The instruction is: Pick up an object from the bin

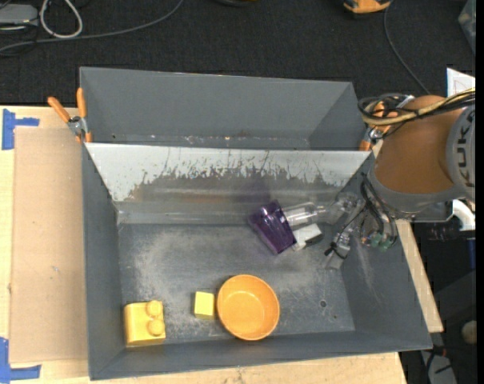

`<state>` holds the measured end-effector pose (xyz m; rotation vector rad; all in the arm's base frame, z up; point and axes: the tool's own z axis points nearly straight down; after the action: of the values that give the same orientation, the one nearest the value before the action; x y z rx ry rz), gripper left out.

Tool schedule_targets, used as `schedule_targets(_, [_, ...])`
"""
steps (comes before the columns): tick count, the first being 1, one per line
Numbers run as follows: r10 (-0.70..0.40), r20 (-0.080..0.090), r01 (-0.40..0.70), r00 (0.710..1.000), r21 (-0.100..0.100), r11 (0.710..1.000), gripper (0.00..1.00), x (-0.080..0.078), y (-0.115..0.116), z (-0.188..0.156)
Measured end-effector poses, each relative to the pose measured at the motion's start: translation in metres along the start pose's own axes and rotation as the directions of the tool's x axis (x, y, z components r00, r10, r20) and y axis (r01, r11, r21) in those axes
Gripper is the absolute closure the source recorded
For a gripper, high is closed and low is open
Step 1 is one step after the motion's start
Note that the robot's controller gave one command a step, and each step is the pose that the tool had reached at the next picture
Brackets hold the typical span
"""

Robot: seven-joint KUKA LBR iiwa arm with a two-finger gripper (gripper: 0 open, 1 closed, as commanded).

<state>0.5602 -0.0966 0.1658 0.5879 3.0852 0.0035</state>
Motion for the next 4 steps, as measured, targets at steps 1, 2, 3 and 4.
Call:
schedule_targets(1, [0.204,-0.005,-0.204,0.979,0.002,0.979,0.0,0.06,0.039,0.039])
schedule_targets(2, [0.008,-0.002,-0.008,1.0,0.001,1.0,0.0,0.06,0.044,0.073])
schedule_targets(3, [0.217,-0.008,-0.217,0.976,0.005,0.976,0.0,0.102,0.081,0.087])
schedule_targets(4, [0.305,-0.009,-0.305,0.952,0.006,0.952,0.0,0.113,0.1,0.09])
